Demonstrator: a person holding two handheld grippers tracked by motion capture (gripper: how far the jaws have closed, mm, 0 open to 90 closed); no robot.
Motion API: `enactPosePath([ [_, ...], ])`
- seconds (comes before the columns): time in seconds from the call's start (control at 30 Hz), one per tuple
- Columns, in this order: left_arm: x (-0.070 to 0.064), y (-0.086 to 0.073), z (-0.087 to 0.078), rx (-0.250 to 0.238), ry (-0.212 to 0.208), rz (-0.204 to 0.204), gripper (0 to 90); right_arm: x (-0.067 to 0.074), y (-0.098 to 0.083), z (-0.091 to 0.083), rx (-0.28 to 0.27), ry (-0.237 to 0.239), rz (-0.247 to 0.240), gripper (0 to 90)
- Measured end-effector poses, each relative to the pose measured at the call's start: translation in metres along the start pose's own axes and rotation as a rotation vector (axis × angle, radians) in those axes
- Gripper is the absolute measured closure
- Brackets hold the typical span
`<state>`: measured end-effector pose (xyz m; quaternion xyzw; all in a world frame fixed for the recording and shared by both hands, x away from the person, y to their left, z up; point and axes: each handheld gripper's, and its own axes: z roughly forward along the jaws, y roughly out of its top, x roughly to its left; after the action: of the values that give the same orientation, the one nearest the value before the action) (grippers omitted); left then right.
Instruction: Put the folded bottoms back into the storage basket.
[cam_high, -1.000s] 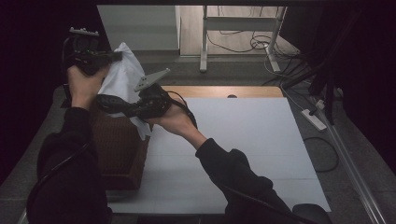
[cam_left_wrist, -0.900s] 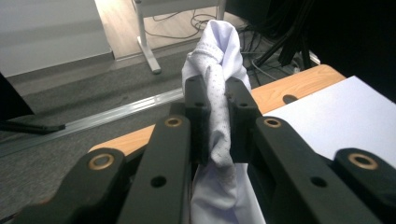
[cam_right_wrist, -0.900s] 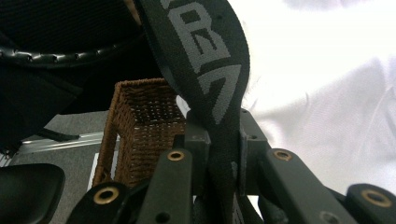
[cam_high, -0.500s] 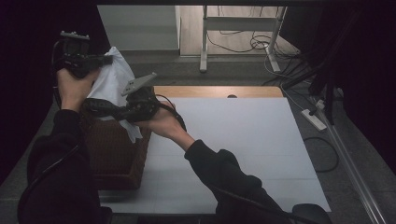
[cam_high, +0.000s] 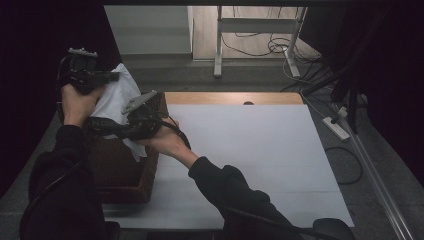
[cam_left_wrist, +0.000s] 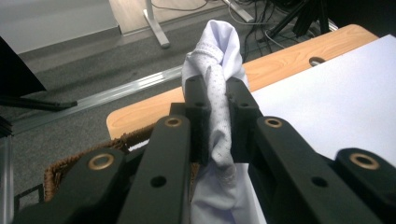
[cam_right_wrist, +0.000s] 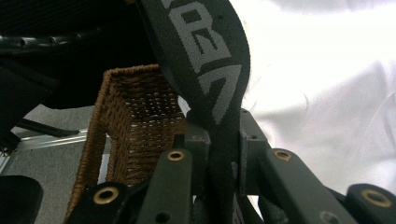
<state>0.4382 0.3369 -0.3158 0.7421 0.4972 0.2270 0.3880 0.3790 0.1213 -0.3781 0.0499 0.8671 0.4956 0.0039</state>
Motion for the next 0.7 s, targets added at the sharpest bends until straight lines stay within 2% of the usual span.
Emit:
enactPosePath([
  [0.3, 0.003, -0.015, 0.015, 0.007, -0.031, 0.019, 81.2, -0.001, -0.014, 0.020, 0.023, -0.010, 0.028, 78.9],
  [0.7, 0.009, -0.044, 0.045, 0.020, -0.066, -0.009, 81.0, -0.001, -0.036, 0.039, 0.084, -0.027, 0.047, 78.7],
])
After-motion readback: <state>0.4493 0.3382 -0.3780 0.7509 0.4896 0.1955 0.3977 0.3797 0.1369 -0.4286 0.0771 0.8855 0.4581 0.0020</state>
